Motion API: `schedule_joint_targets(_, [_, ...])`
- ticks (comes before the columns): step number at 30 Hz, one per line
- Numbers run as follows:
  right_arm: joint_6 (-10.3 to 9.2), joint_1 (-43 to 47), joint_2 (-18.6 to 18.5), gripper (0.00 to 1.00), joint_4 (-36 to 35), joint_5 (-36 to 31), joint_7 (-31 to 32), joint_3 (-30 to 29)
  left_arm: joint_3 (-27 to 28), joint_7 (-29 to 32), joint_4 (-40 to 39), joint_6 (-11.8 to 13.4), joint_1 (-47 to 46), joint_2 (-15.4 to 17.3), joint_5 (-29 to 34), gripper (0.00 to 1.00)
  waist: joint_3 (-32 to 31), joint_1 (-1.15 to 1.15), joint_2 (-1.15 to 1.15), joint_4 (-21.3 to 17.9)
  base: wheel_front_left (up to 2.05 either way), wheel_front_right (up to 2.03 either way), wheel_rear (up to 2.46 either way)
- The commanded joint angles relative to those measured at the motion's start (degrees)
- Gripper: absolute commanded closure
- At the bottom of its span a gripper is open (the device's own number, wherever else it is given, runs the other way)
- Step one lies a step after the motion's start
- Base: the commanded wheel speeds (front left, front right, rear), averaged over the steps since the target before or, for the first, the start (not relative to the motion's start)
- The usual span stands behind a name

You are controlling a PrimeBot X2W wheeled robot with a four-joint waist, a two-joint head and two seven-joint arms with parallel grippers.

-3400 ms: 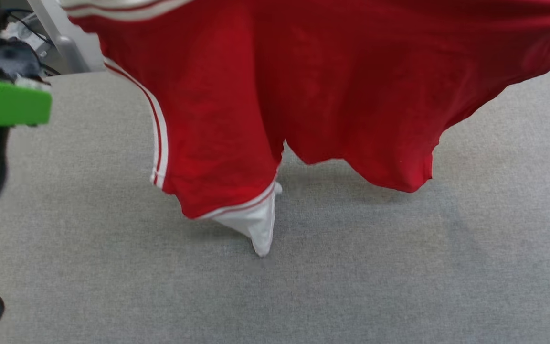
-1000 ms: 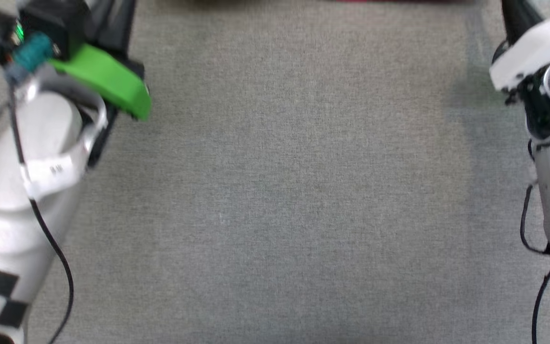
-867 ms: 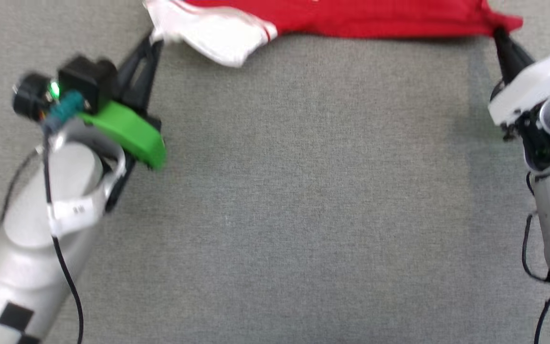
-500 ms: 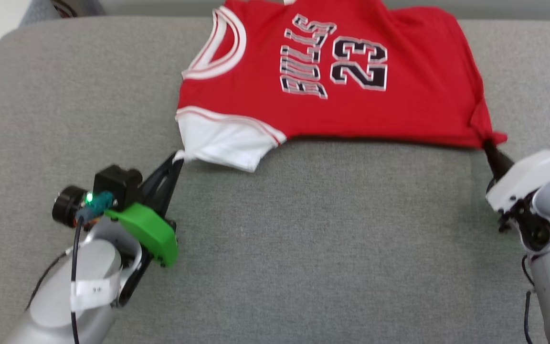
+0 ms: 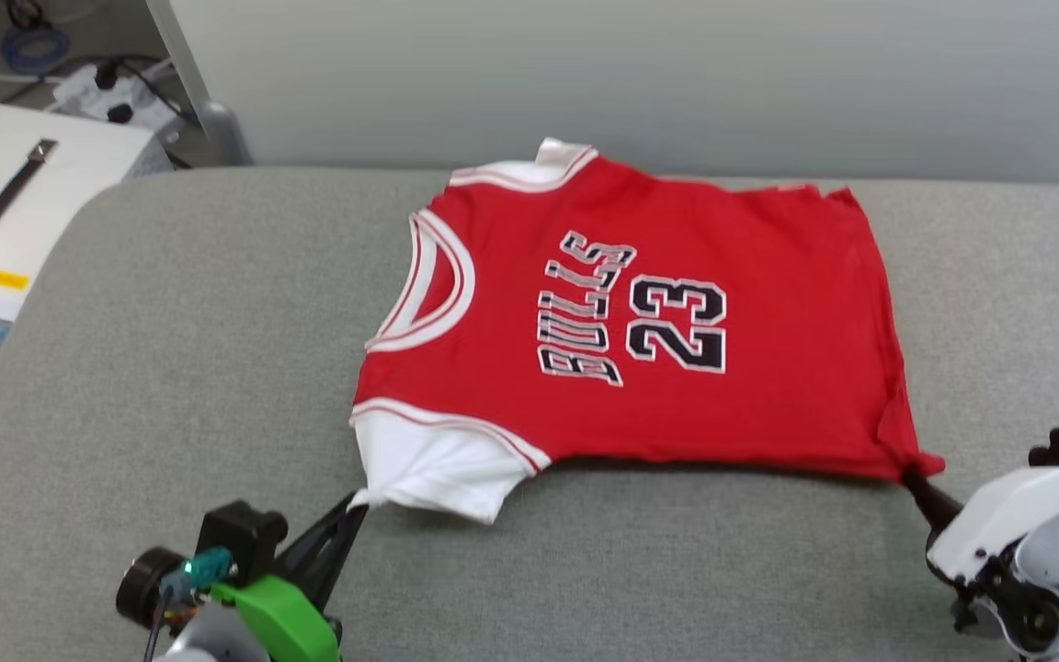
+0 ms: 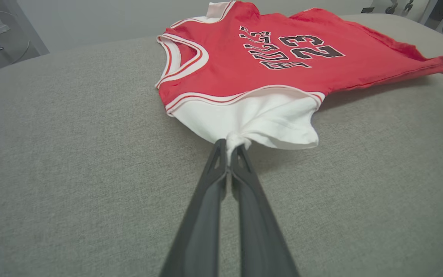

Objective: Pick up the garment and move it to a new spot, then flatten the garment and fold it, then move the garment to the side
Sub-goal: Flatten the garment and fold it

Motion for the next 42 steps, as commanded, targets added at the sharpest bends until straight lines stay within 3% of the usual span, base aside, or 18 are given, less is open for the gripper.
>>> schedule_joint_targets(1, [-0.04, 2.29, -0.18, 1.0, -1.62, 0.3, 1.21, -0.09, 0.01, 0.26, -1.71, 0.88, 2.11, 1.07, -0.57, 1.0, -3.99, 0.01, 0.0, -0.07, 0.0, 0.0, 0.0])
schedule_joint_targets(5, [-0.04, 7.0, -0.34, 1.0, -6.1, 0.66, 3.84, -0.38, -0.39, 1.27, -6.28, 2.24, 6.66, 3.22, -1.54, 1.0, -5.85, 0.01, 0.0, -0.11, 0.0, 0.0, 0.0])
schedule_joint_targets(11, [-0.04, 13.89, -0.55, 1.0, -13.31, 0.49, 9.03, -2.14, -2.53, 4.82, -13.23, 2.06, 12.64, 6.97, -3.31, 1.0, -7.2, 0.01, 0.0, 0.15, 0.0, 0.0, 0.0])
schedule_joint_targets(25, [-0.04, 24.86, 2.24, 1.0, -26.66, -2.32, 22.85, -7.98, -4.6, 9.42, -20.8, 2.03, 18.05, 11.92, -5.81, 1.0, -8.2, 0.01, 0.0, 0.35, 0.0, 0.0, 0.0])
schedule_joint_targets(34, [-0.04, 22.45, 4.23, 1.0, -32.6, -3.25, 26.46, -11.12, -0.71, 6.39, -22.42, 2.32, 11.89, 11.38, -4.11, 1.0, -5.31, 0.01, 0.0, 0.12, 0.0, 0.0, 0.0])
schedule_joint_targets(42, [-0.04, 15.55, 7.23, 1.0, -34.75, -4.6, 30.15, -14.26, 2.09, 7.18, -20.61, 1.07, 1.82, 9.24, -3.26, 1.0, 0.01, 0.01, 0.0, -0.75, 0.0, 0.0, 0.0])
